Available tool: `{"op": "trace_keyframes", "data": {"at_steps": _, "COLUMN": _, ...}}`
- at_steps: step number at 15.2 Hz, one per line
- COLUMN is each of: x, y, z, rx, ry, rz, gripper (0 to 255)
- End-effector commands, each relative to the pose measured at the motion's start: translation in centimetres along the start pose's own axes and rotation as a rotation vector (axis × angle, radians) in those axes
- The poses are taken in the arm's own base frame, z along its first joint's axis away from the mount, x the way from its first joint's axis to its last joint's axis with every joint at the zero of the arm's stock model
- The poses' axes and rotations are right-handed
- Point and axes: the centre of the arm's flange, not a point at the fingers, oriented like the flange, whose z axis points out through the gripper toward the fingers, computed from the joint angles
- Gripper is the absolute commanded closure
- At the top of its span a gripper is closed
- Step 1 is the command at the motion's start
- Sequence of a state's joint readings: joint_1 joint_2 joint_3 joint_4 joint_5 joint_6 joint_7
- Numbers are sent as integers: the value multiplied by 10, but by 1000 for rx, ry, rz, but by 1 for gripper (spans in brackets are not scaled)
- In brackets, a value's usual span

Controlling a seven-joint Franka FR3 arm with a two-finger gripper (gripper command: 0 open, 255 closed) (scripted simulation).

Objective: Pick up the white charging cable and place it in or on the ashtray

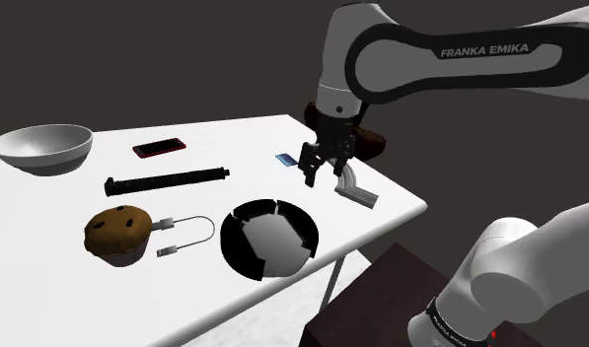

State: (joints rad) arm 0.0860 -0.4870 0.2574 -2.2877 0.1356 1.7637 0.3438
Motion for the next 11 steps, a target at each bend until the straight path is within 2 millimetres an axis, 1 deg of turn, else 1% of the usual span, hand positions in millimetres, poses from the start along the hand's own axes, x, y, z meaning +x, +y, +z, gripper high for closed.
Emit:
{"op": "trace_keyframes", "data": {"at_steps": 1, "x": 14, "y": -21, "z": 8, "rx": 2, "ry": 4, "rz": -6, "gripper": 0}}
{"op": "trace_keyframes", "data": {"at_steps": 11, "x": 70, "y": -137, "z": 28, "rx": 3, "ry": 22, "rz": -40, "gripper": 0}}
